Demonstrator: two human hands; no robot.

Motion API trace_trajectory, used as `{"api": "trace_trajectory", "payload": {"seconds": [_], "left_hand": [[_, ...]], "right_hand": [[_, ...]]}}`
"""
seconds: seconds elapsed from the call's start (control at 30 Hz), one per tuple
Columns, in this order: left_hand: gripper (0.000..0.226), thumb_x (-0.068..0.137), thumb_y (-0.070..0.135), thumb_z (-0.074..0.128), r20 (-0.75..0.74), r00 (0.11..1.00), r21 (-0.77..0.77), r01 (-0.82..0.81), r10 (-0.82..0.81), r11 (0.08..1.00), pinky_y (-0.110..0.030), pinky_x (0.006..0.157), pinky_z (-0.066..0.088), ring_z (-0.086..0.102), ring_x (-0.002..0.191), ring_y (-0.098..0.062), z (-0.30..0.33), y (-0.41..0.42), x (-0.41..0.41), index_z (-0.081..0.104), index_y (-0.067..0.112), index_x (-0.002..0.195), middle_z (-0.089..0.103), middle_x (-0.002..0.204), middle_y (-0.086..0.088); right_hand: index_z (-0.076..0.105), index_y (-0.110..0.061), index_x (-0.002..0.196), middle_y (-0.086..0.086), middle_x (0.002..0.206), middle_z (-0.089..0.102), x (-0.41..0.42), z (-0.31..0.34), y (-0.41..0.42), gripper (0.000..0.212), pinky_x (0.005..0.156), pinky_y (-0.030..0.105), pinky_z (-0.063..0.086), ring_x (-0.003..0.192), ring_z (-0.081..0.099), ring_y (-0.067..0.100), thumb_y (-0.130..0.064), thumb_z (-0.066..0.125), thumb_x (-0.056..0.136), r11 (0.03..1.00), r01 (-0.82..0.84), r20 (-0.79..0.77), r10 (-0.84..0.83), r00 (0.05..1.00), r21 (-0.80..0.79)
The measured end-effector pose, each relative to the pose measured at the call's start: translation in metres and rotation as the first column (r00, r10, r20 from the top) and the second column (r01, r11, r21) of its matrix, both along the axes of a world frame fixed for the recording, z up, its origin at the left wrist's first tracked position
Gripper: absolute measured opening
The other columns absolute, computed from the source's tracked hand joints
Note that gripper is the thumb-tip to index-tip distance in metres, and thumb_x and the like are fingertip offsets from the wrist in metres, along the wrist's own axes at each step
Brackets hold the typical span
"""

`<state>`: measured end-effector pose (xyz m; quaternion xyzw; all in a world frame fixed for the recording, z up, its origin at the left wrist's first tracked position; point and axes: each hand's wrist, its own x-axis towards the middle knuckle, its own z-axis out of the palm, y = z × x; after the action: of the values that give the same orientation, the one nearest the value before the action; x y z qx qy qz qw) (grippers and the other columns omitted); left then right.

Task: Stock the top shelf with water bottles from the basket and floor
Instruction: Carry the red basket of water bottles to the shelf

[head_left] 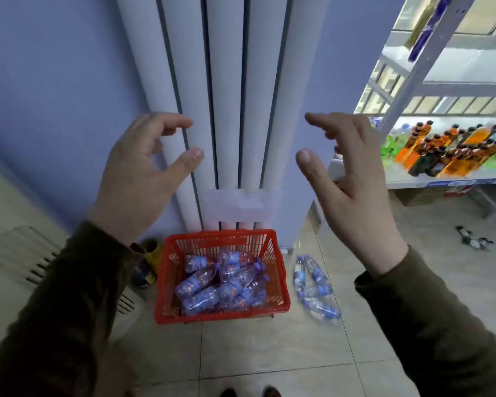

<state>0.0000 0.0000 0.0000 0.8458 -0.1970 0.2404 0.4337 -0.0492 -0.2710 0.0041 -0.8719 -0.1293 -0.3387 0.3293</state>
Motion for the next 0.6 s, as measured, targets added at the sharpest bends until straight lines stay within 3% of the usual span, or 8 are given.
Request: {"api": "trace_trajectory", "payload": {"seconds": [0.2,0.3,0.47,0.6], "left_hand": [[0.047,0.089,0.039,0.071,-0.242,0.963,0.229,-0.063,0.120,0.971,-0.035,0.109,0.038,0.048,0.127,-0.013,-0.070,-0.009,0.026,0.055,0.027,0.131,0.046,0.121,0.017],[0.052,0.088,0.040,0.072,-0.344,0.924,0.301,-0.062,0.169,0.952,-0.031,0.109,0.034,0.045,0.129,-0.015,-0.106,-0.014,0.033,0.053,0.027,0.134,0.048,0.127,0.011],[0.057,0.088,0.041,0.071,-0.488,0.847,0.376,-0.010,0.208,0.926,-0.039,0.111,0.034,0.042,0.133,-0.020,-0.160,-0.019,0.039,0.049,0.026,0.138,0.048,0.140,-0.001],[0.059,0.090,0.039,0.070,-0.591,0.769,0.416,0.031,0.245,0.909,-0.040,0.110,0.035,0.043,0.131,-0.021,-0.203,-0.010,0.046,0.046,0.025,0.141,0.046,0.141,-0.003]], "right_hand": [[0.054,-0.023,0.142,0.003,0.137,0.051,0.034,-0.076,-0.004,0.050,0.099,0.026,0.032,0.128,0.043,0.020,-0.049,0.060,0.099,0.994,0.015,-0.275,-0.044,0.960,-0.106],[0.053,-0.025,0.144,0.003,0.141,0.050,0.051,-0.118,-0.007,0.053,0.099,0.025,0.028,0.129,0.041,0.020,-0.050,0.063,0.098,0.986,-0.012,-0.380,-0.053,0.924,-0.168],[0.053,-0.020,0.145,0.007,0.144,0.051,0.066,-0.179,-0.005,0.059,0.104,0.040,0.040,0.130,0.045,0.029,-0.047,0.066,0.094,0.972,-0.083,-0.519,-0.044,0.854,-0.219],[0.050,-0.019,0.147,0.008,0.147,0.050,0.070,-0.219,0.003,0.061,0.108,0.044,0.041,0.132,0.044,0.030,-0.046,0.067,0.094,0.967,-0.101,-0.630,-0.072,0.773,-0.234]]}}
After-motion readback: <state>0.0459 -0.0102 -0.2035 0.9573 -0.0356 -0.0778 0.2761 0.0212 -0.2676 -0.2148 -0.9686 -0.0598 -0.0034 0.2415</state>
